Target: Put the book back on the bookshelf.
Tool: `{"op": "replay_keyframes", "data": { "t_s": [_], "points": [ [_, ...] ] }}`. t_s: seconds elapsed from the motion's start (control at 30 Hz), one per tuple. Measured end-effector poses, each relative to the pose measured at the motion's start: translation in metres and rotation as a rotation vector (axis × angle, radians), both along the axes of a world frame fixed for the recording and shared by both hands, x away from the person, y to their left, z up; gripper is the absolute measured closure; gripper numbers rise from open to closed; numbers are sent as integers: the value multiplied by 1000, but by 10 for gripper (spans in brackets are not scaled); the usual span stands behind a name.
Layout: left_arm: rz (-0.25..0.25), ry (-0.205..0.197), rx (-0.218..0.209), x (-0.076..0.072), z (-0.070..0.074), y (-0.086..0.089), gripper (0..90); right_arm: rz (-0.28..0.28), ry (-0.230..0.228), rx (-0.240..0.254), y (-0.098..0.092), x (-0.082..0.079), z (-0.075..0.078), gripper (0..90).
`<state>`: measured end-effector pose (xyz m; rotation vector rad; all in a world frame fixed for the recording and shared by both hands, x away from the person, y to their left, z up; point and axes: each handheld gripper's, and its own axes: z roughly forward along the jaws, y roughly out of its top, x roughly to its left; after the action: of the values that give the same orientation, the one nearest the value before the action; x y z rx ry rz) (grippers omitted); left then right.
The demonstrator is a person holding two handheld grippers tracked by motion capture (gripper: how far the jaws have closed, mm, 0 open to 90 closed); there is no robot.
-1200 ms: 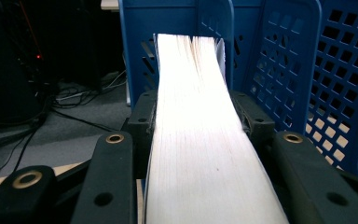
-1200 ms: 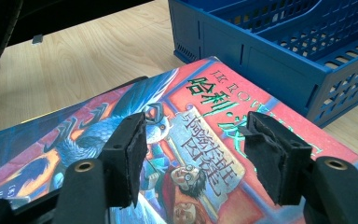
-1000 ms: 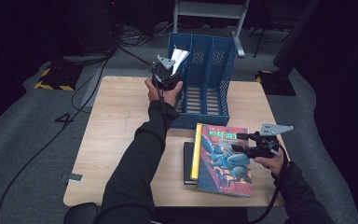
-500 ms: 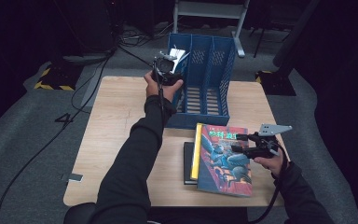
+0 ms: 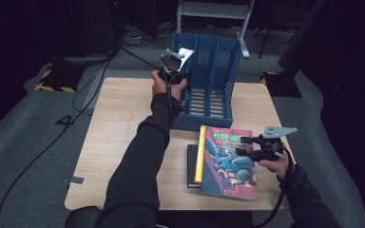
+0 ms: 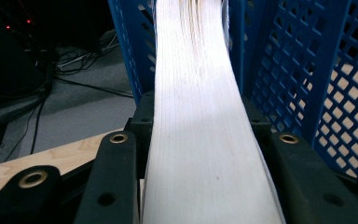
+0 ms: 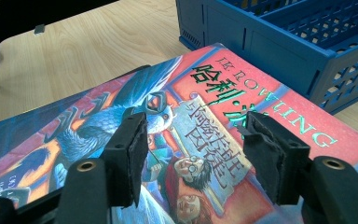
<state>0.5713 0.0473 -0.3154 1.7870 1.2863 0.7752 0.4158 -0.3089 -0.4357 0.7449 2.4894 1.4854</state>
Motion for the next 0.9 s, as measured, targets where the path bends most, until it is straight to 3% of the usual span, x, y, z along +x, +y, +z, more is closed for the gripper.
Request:
{"op": "replay_keyframes", "data": {
  "t_s": [0.23,0.47,0.6,0.77,0.9],
  "points": [
    [37,-13,-25,11,0,0,608,-4,-4,3,-1,0,0,408],
    [71,-62,-40,21,6,-2,608,-5,-2,2,-2,1,-1,408],
    [93,-78,-52,27,2,-4,607,-1,-11,0,-1,-1,1,409],
    [123,-81,-105,32,-9,-3,606,0,-15,-3,-2,0,0,409],
    [113,-95,-80,32,-11,-5,606,-4,-13,-3,-3,0,-1,408]
  ]
}}
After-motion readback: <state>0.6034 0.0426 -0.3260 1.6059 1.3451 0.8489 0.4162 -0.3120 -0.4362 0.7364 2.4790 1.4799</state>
